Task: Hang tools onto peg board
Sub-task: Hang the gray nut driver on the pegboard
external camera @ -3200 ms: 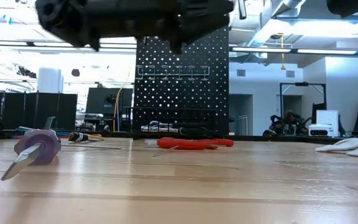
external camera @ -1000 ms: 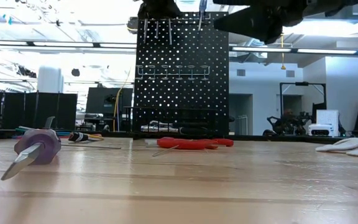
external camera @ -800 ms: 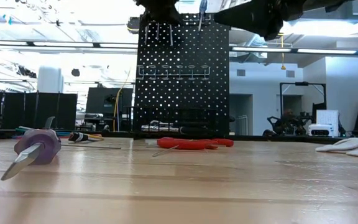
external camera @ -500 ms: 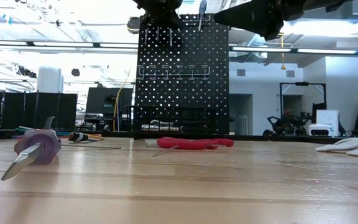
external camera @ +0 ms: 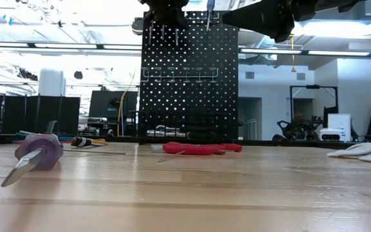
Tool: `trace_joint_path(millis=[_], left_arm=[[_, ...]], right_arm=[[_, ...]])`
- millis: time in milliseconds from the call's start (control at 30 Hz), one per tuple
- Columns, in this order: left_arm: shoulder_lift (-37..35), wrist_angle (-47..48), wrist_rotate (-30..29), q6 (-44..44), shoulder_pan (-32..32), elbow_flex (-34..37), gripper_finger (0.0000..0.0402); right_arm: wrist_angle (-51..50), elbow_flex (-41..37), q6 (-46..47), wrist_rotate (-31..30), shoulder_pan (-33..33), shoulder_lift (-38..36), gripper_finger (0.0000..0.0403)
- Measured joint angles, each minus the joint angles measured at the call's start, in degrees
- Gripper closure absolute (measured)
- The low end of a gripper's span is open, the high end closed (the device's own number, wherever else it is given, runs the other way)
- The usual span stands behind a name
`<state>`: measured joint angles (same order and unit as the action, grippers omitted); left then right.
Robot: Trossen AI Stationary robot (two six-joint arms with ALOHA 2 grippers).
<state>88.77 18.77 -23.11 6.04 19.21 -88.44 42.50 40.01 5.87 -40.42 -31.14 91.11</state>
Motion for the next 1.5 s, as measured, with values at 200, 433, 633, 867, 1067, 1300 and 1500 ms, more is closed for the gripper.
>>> trace_joint_path(millis=[200,433,633,867,1067,1300,1500], left_arm=[[-0.71,2.21,-3.6,-0.3,-2.51,0.0,0.038],[-1.01,2.59,-4.06,-1.11,-2.66,0.04,0.0379],[-0.98,1.42,-3.91,-1.94,-1.48,0.07,0.0378],[-0.98,1.39,-3.33,-2.75,0.72,-0.68,0.0378],[-0.94,1.63,-2.34,-2.57,1.17,-2.7,0.0378],[-1.03,2.94,-2.38,-2.47,1.13,-3.21,0.0378],[-1.03,5.08,-2.72,-1.22,0.42,-3.21,0.0377]], right_arm=[[-0.12,0.0,-0.08,-0.02,0.04,-1.08,0.0085],[-0.33,0.0,-0.75,-0.04,0.04,-2.45,0.0085],[-0.44,0.0,-0.81,-0.04,0.04,-2.45,0.0085],[-0.5,0.0,-0.94,-0.07,0.11,-2.45,0.0085],[-0.5,0.0,-0.92,-0.07,0.17,-2.45,0.0085],[-1.01,0.0,-0.73,-0.09,0.17,-2.45,0.0085],[-1.75,0.0,-0.24,-0.09,0.17,-2.45,0.0085]])
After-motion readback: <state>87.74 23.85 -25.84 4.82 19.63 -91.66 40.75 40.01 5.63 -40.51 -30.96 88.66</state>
